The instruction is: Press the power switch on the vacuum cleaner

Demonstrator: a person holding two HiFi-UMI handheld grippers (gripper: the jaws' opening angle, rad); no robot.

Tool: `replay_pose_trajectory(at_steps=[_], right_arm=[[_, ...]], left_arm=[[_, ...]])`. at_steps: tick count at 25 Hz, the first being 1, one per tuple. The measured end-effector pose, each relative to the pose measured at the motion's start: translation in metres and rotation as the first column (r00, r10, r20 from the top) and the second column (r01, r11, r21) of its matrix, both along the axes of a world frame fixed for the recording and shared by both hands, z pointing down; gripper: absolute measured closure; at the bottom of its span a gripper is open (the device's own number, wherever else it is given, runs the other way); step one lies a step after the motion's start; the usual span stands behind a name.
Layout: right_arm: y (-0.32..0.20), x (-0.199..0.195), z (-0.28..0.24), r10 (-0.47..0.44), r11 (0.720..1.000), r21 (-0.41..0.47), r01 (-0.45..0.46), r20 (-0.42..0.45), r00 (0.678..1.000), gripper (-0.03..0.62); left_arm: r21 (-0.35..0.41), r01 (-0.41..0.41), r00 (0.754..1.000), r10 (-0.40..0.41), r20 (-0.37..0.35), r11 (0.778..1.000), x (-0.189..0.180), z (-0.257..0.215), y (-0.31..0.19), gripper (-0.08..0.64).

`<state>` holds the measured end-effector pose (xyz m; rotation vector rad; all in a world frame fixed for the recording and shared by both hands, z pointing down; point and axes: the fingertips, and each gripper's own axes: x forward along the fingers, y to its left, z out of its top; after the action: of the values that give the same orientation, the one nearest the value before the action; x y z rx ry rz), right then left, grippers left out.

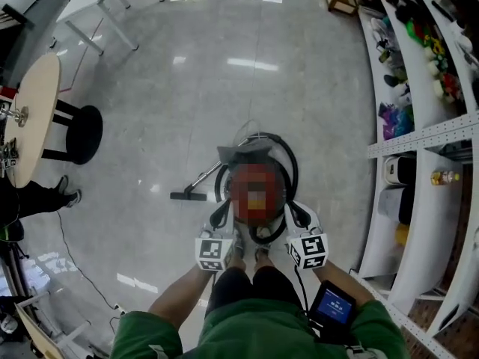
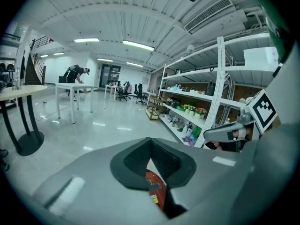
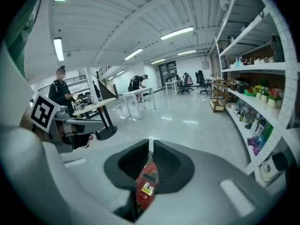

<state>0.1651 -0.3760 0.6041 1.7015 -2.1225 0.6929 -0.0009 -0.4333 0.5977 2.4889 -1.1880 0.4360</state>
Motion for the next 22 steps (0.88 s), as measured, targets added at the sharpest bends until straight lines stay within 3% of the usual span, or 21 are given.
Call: replay_pose_trajectory(at_steps=[11,16,22], right_arm=[[0.018,0.009,-0.1,0.004,0.988,0.157,-0.007,0.016,1.0,0.569],[0.028,0.01,-0.121,-0.023,0.978,0.207,0.02,0.015,1.0,0.569],[0.046,0.011,-0.14,0.008,0.971,0.239,-0.012,0.019,1.0,0.569]], left_arm=[[0.137,0.081,0.995,-0.072,-0.068,0.987,-0.014,-0.105,0.024,0.552],[0.173,0.133,0.989,-0.119,-0.088,0.976,-0.025,-0.129,0.046,0.552],[0.191,0.16,0.984,-0.141,-0.112,0.968,-0.039,-0.144,0.065,0.552]])
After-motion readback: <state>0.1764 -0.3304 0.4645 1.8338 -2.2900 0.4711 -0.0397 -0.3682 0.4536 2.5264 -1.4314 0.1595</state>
